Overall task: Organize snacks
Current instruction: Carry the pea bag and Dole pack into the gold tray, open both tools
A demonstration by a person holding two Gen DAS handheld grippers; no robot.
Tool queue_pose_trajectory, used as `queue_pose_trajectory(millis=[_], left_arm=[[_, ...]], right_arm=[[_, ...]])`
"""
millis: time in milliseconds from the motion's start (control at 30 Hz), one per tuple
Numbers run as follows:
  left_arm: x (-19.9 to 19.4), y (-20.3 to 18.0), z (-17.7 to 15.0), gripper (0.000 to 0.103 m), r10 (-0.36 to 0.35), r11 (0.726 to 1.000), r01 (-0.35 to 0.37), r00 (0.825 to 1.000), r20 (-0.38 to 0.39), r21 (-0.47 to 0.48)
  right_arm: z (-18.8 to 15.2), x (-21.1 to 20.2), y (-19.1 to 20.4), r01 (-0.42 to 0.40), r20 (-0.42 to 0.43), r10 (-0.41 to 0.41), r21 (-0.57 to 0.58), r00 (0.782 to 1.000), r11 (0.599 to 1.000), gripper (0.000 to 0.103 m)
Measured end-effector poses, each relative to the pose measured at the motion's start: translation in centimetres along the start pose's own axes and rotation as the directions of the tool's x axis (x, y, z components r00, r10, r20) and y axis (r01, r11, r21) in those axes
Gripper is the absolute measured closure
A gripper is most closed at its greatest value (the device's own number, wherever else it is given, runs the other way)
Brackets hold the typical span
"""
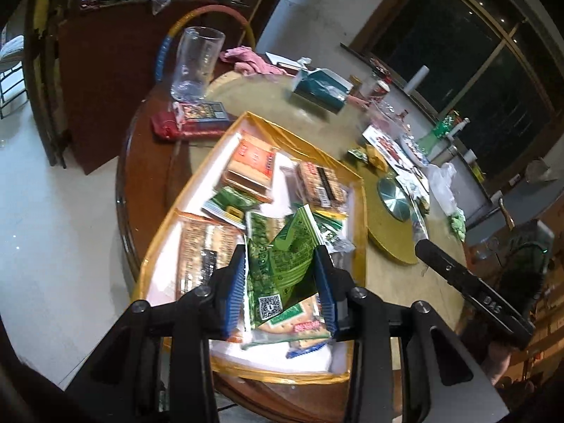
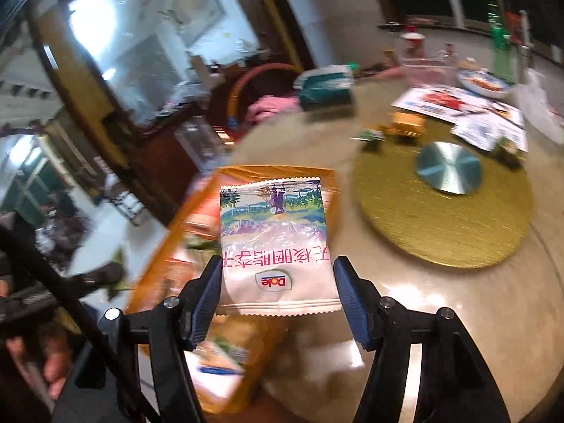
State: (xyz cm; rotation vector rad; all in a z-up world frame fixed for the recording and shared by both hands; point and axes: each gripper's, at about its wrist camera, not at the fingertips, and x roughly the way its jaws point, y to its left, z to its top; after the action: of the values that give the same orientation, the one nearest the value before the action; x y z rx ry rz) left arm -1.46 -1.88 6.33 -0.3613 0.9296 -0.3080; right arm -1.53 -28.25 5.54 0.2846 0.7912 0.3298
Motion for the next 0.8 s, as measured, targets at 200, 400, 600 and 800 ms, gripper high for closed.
queue_pose_trajectory(millis=[200, 400, 600, 800], left_arm=[[2.0, 0.7, -0.2, 0.064, 0.068, 0.998, -0.067, 0.997, -0.033, 0.019], [3.6, 1.3, -0.1, 0.064, 0.127, 0.991, -0.124, 0.99, -0.065, 0.047], [5.0, 2.7, -0.2, 0.063, 0.158, 0.987, -0.156, 0.981, -0.111, 0.029], [5.9, 3.4, -0.3, 0.063, 0.168, 0.986, -0.165, 0.976, -0.138, 0.036]], right_arm=[[0.3, 4.8, 3.4, -0.047, -0.081, 0.041, -0.073, 0.996, 0.996, 0.04], [0.3, 9.2, 5.4, -0.056, -0.158, 0.036, -0.121, 0.987, 0.991, 0.04], [0.4, 11.2, 5.9, -0.051, -0.191, 0.025, -0.132, 0.981, 0.99, 0.04], [0.6, 12.1, 5.7, -0.047, -0.207, 0.022, -0.12, 0.978, 0.992, 0.039]])
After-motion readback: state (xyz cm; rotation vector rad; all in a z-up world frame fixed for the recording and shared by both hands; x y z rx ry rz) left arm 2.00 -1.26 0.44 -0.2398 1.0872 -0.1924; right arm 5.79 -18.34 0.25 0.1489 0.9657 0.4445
